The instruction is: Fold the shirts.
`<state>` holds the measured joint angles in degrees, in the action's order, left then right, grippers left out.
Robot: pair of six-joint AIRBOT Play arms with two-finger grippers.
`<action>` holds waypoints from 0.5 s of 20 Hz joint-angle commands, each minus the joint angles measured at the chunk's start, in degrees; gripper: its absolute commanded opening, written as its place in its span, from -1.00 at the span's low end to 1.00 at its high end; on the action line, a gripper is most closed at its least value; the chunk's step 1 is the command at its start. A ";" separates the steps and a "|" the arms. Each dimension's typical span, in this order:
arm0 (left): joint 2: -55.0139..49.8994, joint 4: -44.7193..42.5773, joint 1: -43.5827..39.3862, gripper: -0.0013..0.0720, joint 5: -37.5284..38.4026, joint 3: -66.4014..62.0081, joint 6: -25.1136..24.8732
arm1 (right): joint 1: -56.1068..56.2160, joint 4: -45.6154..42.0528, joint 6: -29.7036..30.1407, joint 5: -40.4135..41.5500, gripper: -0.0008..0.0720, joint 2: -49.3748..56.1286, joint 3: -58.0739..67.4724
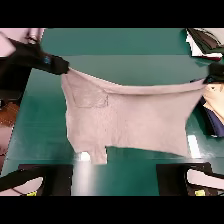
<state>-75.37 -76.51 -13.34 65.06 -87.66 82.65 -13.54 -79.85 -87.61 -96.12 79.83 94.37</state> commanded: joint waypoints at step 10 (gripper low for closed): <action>-12.72 -6.93 0.66 -0.91 -35.15 1.11 -1.86 | 3.13 -2.27 -4.94 31.32 -0.95 12.17 -0.44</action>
<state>-87.20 -80.86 -13.15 34.72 -86.56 81.08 -10.66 -82.17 -91.94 -70.32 91.42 93.38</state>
